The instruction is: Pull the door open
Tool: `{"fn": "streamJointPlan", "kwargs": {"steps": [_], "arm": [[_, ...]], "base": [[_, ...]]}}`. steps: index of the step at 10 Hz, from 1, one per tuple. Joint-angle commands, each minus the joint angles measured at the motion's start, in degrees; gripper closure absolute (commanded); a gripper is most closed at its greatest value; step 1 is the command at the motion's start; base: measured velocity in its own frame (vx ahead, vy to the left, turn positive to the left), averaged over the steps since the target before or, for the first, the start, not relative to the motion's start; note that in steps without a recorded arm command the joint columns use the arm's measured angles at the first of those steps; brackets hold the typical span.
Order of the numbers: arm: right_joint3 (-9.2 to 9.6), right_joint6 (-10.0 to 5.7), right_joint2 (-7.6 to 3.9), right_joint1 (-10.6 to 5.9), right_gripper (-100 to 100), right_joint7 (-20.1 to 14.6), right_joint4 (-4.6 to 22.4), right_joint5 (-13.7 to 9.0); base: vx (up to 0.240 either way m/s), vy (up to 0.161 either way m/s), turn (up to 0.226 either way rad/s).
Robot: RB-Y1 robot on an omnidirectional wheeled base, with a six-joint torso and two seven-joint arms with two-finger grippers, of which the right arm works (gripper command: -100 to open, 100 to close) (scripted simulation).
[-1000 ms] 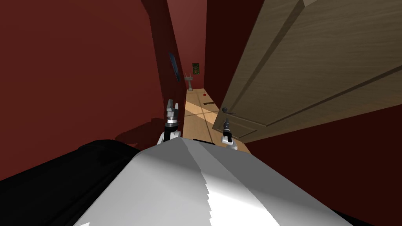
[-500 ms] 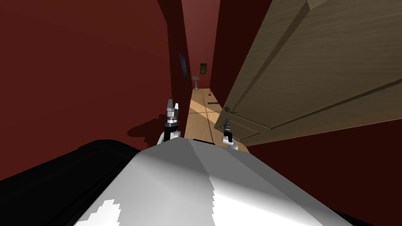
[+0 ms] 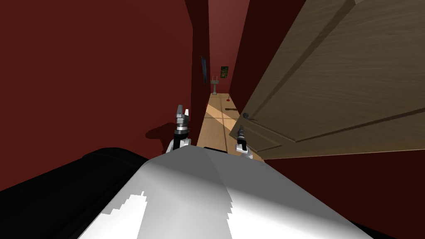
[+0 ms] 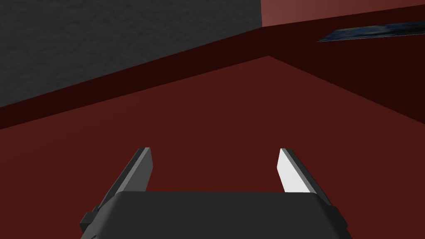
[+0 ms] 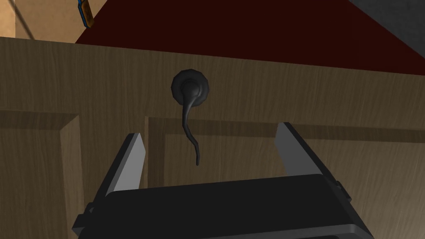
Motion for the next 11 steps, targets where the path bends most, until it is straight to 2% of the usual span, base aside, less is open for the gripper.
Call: {"fn": "streamJointPlan", "kwargs": {"steps": [1,11], "arm": [[0.01,-0.03,-0.32,-0.05,-100,0.0,0.1,0.0],[0.05,-0.57,-2.98,-0.82,-100,-0.2,1.4,-0.5]], "base": [[-0.127,-0.026,0.304],[-0.146,-0.04,0.274]]}}
